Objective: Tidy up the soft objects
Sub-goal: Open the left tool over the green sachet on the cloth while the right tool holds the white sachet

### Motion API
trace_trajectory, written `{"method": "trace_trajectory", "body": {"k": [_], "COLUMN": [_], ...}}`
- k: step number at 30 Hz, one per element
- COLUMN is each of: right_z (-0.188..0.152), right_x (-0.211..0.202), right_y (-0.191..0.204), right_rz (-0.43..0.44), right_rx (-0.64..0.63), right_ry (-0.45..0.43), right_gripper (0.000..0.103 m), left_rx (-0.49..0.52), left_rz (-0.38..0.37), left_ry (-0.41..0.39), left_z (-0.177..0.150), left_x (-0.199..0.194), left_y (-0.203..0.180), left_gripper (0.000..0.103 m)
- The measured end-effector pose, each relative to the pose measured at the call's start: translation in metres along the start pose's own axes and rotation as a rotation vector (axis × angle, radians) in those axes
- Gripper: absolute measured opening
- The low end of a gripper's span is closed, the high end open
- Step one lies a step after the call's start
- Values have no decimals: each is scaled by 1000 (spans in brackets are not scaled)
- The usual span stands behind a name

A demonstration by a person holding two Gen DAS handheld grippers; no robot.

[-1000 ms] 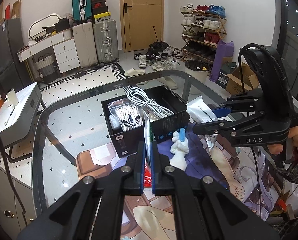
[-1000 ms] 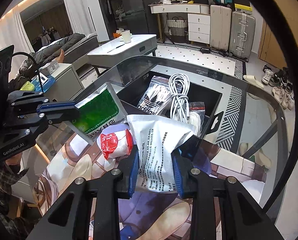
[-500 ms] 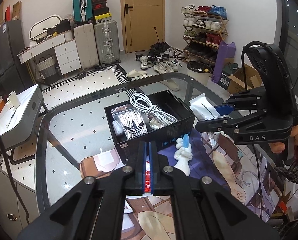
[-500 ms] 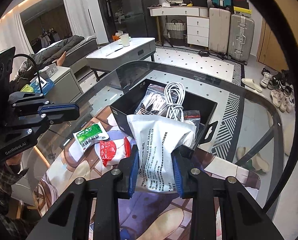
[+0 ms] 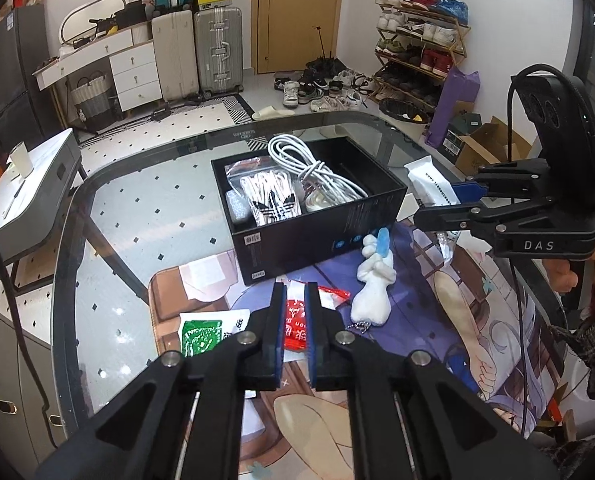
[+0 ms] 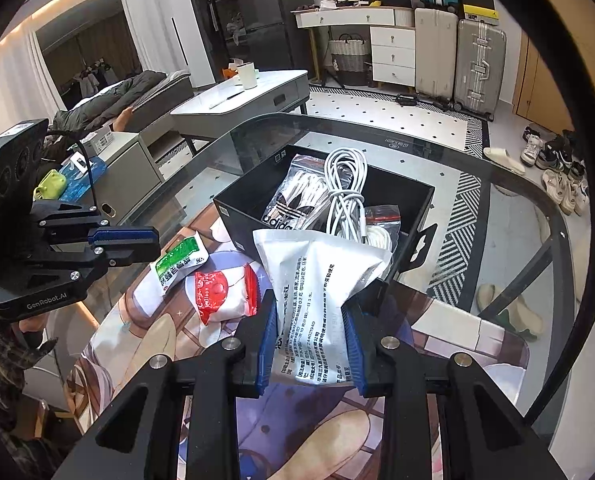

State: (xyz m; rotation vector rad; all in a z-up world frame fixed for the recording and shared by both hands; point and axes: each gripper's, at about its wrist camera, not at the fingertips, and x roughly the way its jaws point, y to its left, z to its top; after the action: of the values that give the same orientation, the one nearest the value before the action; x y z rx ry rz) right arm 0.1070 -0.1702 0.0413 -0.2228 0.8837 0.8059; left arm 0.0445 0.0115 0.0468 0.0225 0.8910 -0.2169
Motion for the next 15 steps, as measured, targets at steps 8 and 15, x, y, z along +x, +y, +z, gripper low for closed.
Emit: {"method": "trace_trajectory", "body": {"k": [8, 15], "right_z": [-3, -3], "right_x": [2, 5], "right_y": [-2, -4], "right_rz": [14, 25], "right_rx": [5, 6], "right_ry": [-4, -1], "right_gripper": [31, 31], "left_rx": [-37, -89], "left_rz": [52, 108], "left_ry": [68, 128], "left_z": [-22, -41], "left_x": [15, 32], "left_y": [17, 39], "left_gripper": [43, 50]}}
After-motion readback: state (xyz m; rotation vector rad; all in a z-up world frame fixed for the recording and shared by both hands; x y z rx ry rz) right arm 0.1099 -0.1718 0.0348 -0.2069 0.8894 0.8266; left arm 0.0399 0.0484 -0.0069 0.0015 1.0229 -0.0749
